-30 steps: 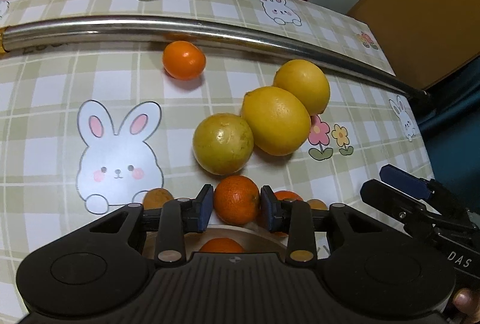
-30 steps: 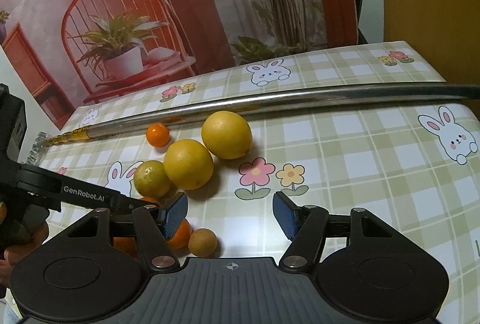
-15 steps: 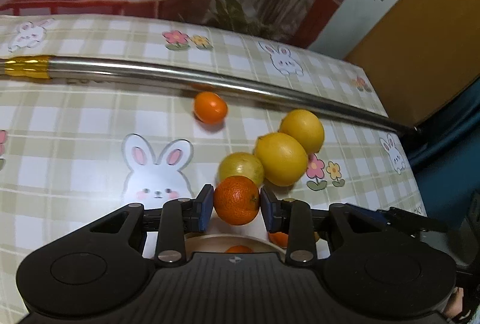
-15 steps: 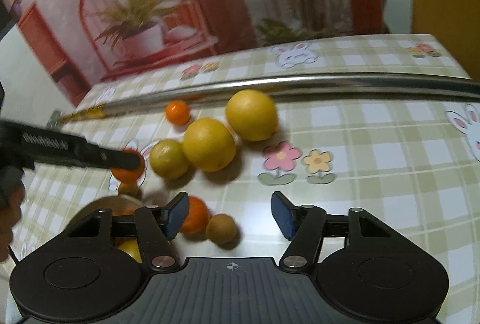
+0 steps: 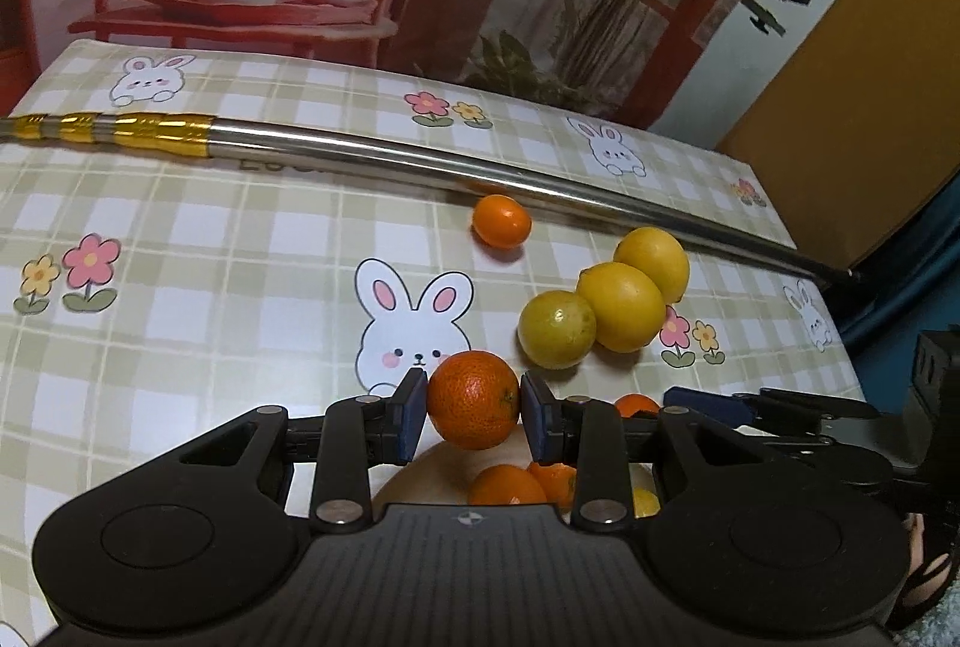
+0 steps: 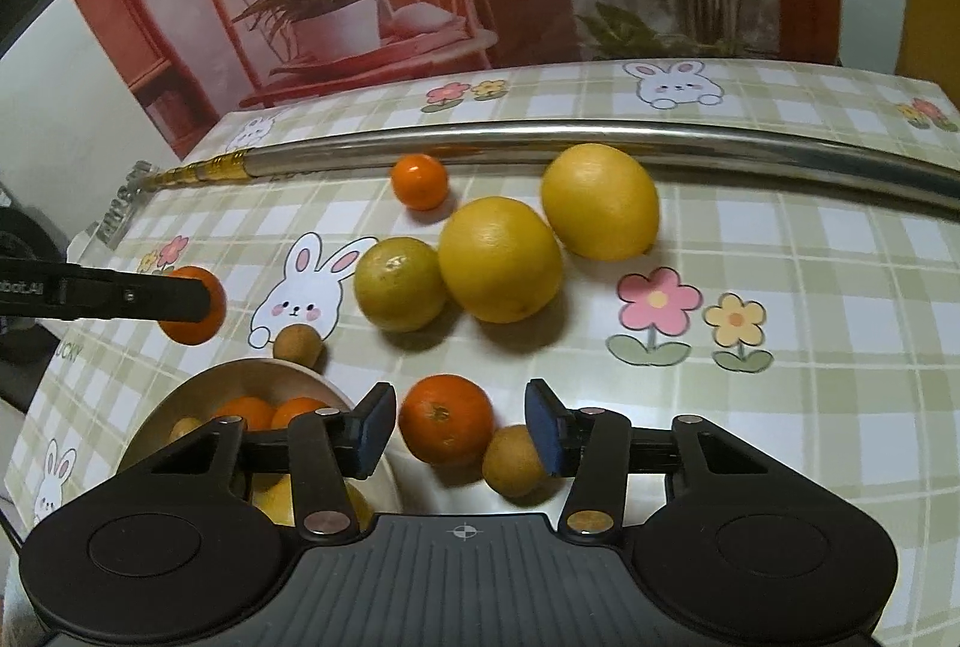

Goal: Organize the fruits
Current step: 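Grasp a tangerine with the left tool while the right tool grasps another tangerine, then carry both tangerines over the white plate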

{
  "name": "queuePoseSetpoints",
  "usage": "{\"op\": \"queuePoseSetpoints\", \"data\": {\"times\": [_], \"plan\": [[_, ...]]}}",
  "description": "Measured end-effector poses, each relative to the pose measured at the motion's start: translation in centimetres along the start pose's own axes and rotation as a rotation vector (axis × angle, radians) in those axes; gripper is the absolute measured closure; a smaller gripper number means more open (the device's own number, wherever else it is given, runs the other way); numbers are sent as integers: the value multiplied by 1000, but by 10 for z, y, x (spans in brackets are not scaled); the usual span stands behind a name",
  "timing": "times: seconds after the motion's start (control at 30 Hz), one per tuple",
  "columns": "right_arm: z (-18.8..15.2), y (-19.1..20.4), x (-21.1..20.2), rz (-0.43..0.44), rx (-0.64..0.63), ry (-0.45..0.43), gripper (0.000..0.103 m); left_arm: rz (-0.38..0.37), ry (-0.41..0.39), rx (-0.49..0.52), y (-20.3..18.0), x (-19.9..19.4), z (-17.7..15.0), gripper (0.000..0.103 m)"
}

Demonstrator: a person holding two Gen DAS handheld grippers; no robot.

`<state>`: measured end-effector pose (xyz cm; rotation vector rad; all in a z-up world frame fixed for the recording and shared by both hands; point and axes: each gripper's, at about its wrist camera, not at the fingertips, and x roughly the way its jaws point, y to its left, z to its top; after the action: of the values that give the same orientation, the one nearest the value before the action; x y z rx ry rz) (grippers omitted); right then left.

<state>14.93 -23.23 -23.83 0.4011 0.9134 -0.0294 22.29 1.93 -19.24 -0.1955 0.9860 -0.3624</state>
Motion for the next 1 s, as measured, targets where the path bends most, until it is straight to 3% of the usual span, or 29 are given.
{"op": "queuePoseSetpoints", "data": {"times": [0.07,0.4,1.0], "plan": [[1,3,2,5,-10,5,67,0,-8,-6,1,-4,-3,67],[0,7,15,-14,-14,44,67,-27,-8,-34,5,-12,-18,67],[-1,15,-23,-14,-18,-65,68,-10,-30,-82,19,-38,-47,67]]}}
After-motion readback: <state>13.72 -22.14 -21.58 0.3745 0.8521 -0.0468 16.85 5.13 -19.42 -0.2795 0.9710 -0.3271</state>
